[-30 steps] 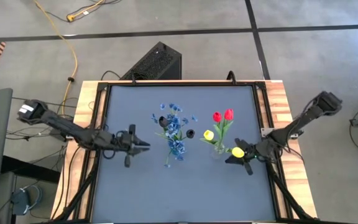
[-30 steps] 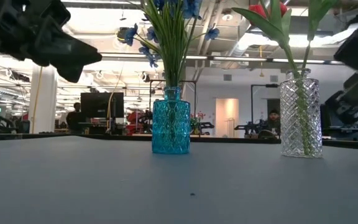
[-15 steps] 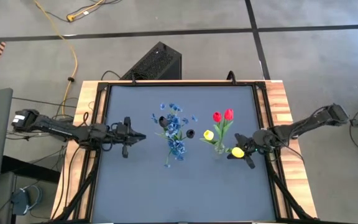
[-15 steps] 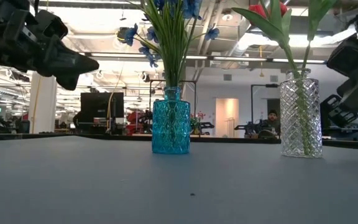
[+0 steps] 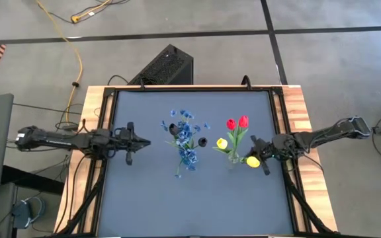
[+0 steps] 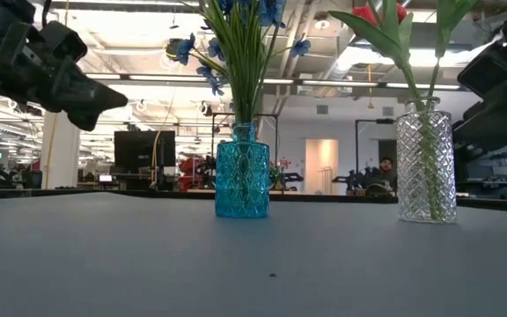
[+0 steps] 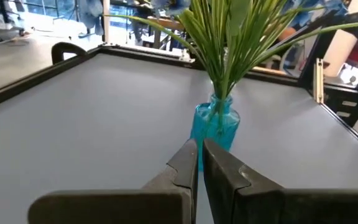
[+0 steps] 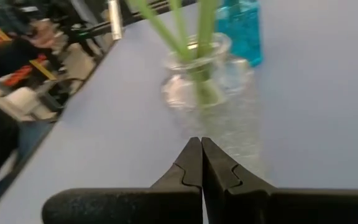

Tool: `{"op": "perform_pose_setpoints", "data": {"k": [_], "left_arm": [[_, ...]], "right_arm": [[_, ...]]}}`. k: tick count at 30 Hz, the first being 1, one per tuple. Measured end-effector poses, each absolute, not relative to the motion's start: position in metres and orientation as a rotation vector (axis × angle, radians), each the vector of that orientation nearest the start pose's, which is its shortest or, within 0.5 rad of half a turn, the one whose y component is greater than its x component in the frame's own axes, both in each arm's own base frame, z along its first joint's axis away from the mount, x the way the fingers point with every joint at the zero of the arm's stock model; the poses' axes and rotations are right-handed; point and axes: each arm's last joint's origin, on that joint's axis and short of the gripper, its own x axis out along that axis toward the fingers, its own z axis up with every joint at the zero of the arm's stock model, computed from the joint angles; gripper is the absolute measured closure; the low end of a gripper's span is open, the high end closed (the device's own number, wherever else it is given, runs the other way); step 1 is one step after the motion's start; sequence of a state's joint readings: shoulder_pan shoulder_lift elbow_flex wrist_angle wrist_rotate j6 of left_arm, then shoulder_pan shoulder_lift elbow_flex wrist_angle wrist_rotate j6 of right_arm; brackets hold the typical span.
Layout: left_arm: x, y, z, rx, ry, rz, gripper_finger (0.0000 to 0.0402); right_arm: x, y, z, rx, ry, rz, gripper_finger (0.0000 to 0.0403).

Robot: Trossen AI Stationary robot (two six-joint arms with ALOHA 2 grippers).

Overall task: Sort flowers into vase by color
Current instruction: Return to Home Position

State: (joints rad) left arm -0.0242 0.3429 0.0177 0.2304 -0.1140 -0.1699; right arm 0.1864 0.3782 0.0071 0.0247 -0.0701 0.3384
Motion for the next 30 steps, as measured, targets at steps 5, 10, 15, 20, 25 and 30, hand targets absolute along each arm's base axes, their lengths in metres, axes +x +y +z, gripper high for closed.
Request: {"op": "perform_pose_setpoints", "data": {"k": [5, 10, 15, 20, 25, 30], "left_arm": [[0.11, 0.001, 0.162, -0.164, 0.085, 0.101, 0.0391], [0.105, 0.001, 0.161, -0.141, 0.074, 0.095, 0.0391], [0.105, 0.002, 0.162, -0.098, 0.068, 0.151, 0.0391], [0.105, 0.004, 0.161, -0.106, 0.066, 0.202, 0.0391], [0.105, 0.004, 0.161, -0.106, 0.066, 0.202, 0.0391], [0.105, 0.004, 0.161, -0.106, 0.066, 0.203, 0.0391]], "right_arm": [[0.113, 0.022, 0.135, 0.279, 0.383, 0.155, 0.0382], [0.113, 0.022, 0.134, 0.247, 0.382, 0.161, 0.0377], [0.113, 0.022, 0.134, 0.258, 0.385, 0.154, 0.036], [0.113, 0.022, 0.134, 0.261, 0.385, 0.154, 0.0357], [0.113, 0.022, 0.134, 0.261, 0.385, 0.154, 0.0356], [0.113, 0.022, 0.134, 0.262, 0.385, 0.154, 0.0355]]}}
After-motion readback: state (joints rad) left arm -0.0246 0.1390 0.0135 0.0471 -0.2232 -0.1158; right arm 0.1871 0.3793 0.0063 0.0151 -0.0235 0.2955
